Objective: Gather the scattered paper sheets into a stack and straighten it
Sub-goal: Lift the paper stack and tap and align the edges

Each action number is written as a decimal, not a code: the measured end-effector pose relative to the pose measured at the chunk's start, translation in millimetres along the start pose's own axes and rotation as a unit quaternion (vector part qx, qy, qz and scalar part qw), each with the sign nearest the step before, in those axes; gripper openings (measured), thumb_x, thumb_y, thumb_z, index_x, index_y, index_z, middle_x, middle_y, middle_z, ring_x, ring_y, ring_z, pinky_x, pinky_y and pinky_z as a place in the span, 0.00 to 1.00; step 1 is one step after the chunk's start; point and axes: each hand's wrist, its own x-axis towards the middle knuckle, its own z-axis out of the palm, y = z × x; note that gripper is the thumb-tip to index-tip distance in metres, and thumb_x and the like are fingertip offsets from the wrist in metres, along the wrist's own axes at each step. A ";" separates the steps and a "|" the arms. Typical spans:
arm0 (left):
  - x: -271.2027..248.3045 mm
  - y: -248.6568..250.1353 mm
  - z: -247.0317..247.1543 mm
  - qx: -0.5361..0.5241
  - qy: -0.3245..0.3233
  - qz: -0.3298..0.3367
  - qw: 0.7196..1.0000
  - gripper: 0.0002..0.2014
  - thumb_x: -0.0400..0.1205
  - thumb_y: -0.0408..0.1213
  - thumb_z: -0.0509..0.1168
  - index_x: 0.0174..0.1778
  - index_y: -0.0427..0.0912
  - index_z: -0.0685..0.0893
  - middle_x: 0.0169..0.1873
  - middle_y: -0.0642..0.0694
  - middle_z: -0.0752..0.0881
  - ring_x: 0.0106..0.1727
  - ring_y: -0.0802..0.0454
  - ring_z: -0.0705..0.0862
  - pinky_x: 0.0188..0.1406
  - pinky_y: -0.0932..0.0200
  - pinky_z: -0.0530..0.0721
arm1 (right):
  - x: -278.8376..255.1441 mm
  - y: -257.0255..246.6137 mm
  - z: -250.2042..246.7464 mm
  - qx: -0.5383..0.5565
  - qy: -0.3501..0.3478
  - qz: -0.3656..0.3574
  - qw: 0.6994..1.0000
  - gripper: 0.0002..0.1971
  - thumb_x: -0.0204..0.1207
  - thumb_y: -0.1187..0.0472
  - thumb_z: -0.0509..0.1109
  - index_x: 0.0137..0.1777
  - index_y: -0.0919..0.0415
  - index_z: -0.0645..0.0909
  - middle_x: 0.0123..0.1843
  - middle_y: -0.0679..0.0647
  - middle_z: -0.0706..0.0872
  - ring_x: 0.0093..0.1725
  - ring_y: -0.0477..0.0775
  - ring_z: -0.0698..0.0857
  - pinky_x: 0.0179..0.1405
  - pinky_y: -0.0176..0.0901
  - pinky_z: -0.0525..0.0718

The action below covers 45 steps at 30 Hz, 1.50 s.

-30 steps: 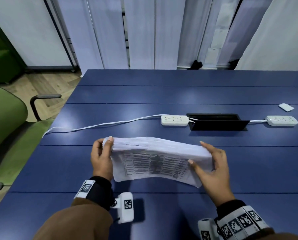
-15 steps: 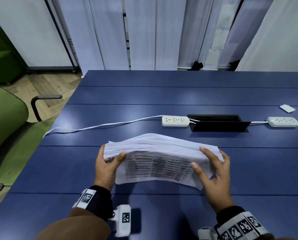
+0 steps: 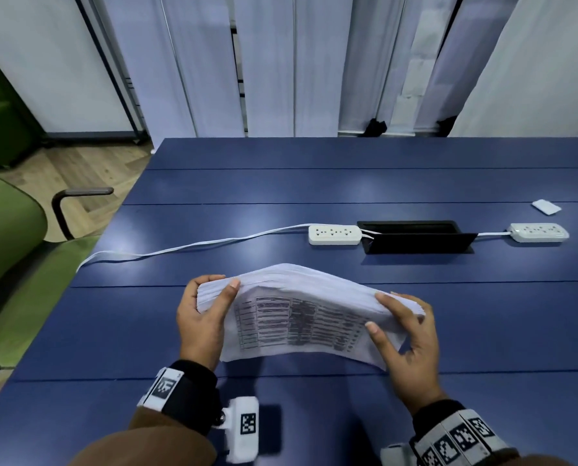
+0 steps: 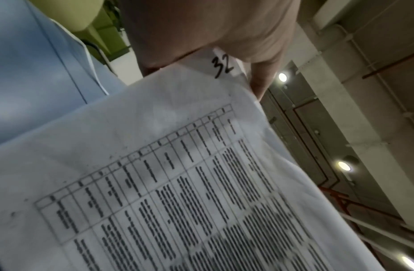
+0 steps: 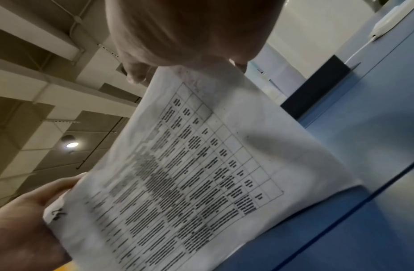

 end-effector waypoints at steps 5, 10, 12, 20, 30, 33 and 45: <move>2.5 0.6 -3.0 0.012 0.007 0.016 1.000 0.08 0.78 0.31 0.72 0.50 0.34 0.82 0.44 0.47 0.85 0.43 0.55 0.83 0.42 0.70 0.81 | 3.5 -1.3 0.7 0.001 0.025 -0.003 1.000 0.21 0.69 0.48 0.73 0.62 0.52 0.82 0.58 0.59 0.76 0.63 0.44 0.77 0.65 0.28 0.72; 4.7 -0.1 -3.6 -0.029 0.033 -0.020 0.999 0.09 0.77 0.39 0.74 0.47 0.41 0.82 0.41 0.46 0.85 0.42 0.52 0.82 0.47 0.55 0.82 | 0.0 5.6 1.6 -0.020 0.026 0.025 0.999 0.24 0.65 0.44 0.75 0.62 0.42 0.80 0.61 0.56 0.72 0.66 0.49 0.75 0.68 0.27 0.70; 0.1 0.3 -2.3 -0.016 0.007 -0.018 1.000 0.09 0.77 0.41 0.74 0.44 0.42 0.82 0.38 0.47 0.85 0.40 0.52 0.82 0.44 0.58 0.82 | -0.1 2.5 2.6 -0.031 0.023 0.006 0.999 0.24 0.63 0.44 0.77 0.61 0.46 0.81 0.62 0.57 0.73 0.66 0.46 0.75 0.67 0.28 0.71; 3.4 2.8 4.0 0.002 0.055 0.001 0.998 0.13 0.74 0.44 0.77 0.39 0.41 0.81 0.34 0.48 0.82 0.34 0.54 0.80 0.38 0.59 0.81 | -1.5 4.8 -1.3 -0.061 0.017 -0.021 0.998 0.29 0.62 0.58 0.83 0.64 0.53 0.82 0.60 0.55 0.72 0.64 0.46 0.76 0.67 0.32 0.73; 3.3 -8.8 -4.3 0.004 0.029 0.005 1.000 0.11 0.70 0.49 0.74 0.39 0.49 0.82 0.38 0.51 0.84 0.40 0.52 0.82 0.44 0.53 0.80 | -5.2 10.7 -0.6 -0.053 0.006 -0.006 0.999 0.35 0.60 0.60 0.86 0.68 0.53 0.76 0.62 0.56 0.74 0.66 0.43 0.74 0.68 0.28 0.70; 3.9 -8.7 -10.3 -0.026 0.004 0.013 1.000 0.16 0.67 0.52 0.72 0.43 0.47 0.82 0.40 0.53 0.84 0.40 0.60 0.82 0.46 0.61 0.79 | -5.5 14.7 -2.0 0.002 0.028 0.075 0.997 0.42 0.61 0.64 0.84 0.75 0.46 0.70 0.65 0.42 0.77 0.66 0.38 0.76 0.68 0.28 0.72; -15.1 -37.2 -35.5 -0.047 -0.126 -0.036 0.990 0.45 0.60 0.36 0.80 0.72 0.29 0.70 0.62 0.32 0.84 0.56 0.53 0.86 0.56 0.63 0.85 | -10.7 43.6 -0.7 0.170 -0.002 0.261 0.950 0.28 0.60 0.63 0.84 0.61 0.65 0.82 0.57 0.53 0.89 0.60 0.49 0.86 0.54 0.30 0.83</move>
